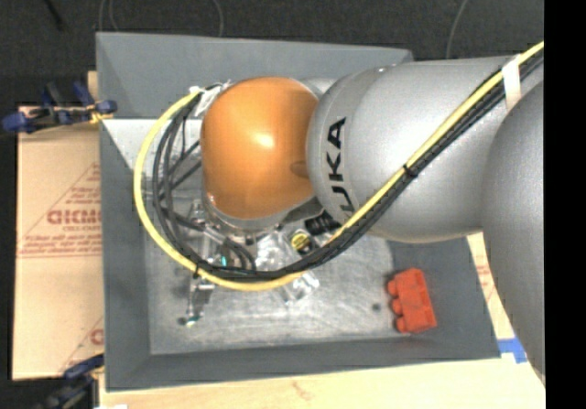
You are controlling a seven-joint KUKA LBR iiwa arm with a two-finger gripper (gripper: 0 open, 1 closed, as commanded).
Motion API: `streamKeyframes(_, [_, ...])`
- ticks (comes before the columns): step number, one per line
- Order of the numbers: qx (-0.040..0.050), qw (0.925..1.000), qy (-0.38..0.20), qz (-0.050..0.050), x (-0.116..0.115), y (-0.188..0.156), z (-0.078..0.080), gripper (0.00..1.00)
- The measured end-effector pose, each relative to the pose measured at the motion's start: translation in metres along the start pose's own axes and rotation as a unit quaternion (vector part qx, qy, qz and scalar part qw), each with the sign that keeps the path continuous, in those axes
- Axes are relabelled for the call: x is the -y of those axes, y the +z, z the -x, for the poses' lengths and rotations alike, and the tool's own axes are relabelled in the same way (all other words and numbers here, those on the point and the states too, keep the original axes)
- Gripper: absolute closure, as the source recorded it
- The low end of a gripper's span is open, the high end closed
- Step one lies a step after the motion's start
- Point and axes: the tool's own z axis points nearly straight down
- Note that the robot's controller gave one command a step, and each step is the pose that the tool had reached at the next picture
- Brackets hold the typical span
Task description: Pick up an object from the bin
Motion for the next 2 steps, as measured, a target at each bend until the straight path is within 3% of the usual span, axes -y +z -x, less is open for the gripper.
streamKeyframes(1, [0.0072, 0.9972, -0.074, 0.001, 0.0571, 0.1528, 0.0508, 0.0])
streamKeyframes(2, [0.0057, 0.9973, -0.073, 0.002, 0.0558, 0.1501, 0.0525, 0.0])
